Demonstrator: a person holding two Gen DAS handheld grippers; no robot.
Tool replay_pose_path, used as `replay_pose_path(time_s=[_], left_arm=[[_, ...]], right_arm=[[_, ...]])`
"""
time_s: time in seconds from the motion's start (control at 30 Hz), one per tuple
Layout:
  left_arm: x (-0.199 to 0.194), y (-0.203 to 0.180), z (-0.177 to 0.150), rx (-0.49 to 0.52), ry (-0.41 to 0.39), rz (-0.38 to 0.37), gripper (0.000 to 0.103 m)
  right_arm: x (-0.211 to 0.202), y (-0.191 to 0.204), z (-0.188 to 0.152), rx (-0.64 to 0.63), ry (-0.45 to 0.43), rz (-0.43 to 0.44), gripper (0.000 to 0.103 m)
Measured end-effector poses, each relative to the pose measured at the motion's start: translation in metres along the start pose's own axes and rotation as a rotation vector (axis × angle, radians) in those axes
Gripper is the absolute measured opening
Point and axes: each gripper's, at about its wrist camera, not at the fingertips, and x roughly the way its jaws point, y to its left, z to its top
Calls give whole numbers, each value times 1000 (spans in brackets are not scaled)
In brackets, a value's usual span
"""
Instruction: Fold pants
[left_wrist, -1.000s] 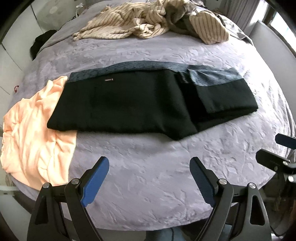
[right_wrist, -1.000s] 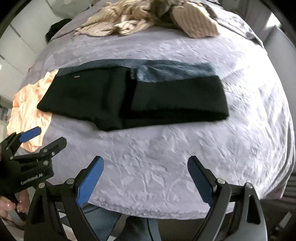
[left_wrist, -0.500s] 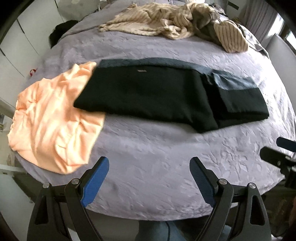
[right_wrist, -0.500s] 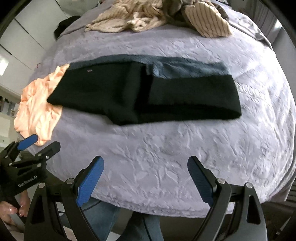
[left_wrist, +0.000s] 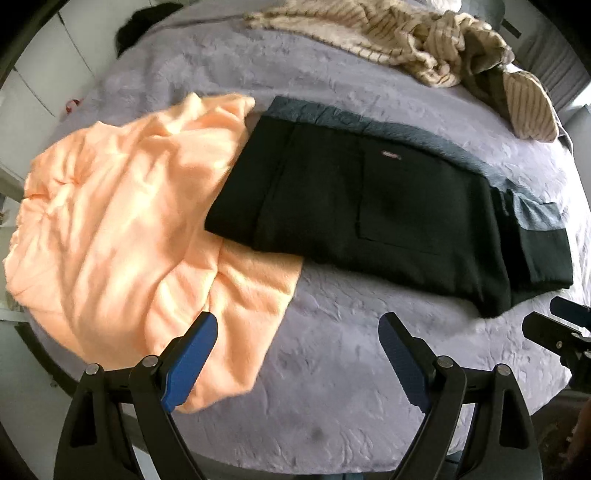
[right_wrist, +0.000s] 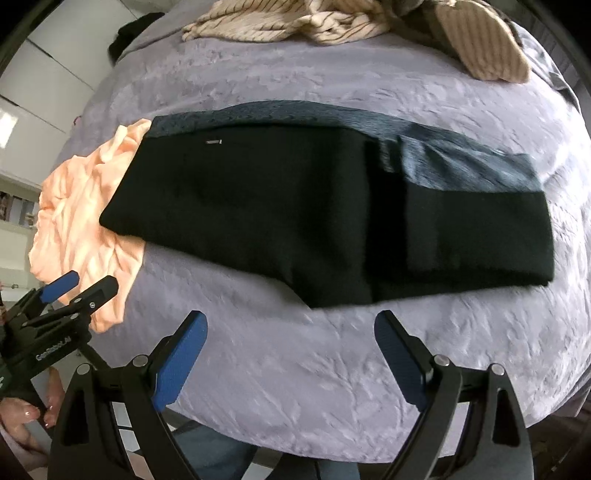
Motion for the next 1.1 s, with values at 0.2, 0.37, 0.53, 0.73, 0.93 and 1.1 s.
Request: replay_pose_path(time_s=[0.2, 0.37, 0.53, 0.73, 0.93, 1.1], left_arm=[[24, -5, 19, 27, 45, -48, 90], [31, -10, 29, 5, 40, -52, 90], [34, -12, 35, -67, 27, -29, 90], [37, -14, 34, -149, 10, -22, 90], [53, -15, 33, -197, 21, -19, 90], [59, -19, 35, -194, 21, -25, 90]], right_arm=[[15, 4, 14, 23, 44, -9, 94], [27, -7, 17, 41, 83, -28, 94], [33, -17, 22, -10, 111, -29, 94], [33, -27, 31, -76, 122, -26, 94], [40, -40, 23, -82, 156, -20, 94], [43, -54, 15, -73, 172, -24, 94]])
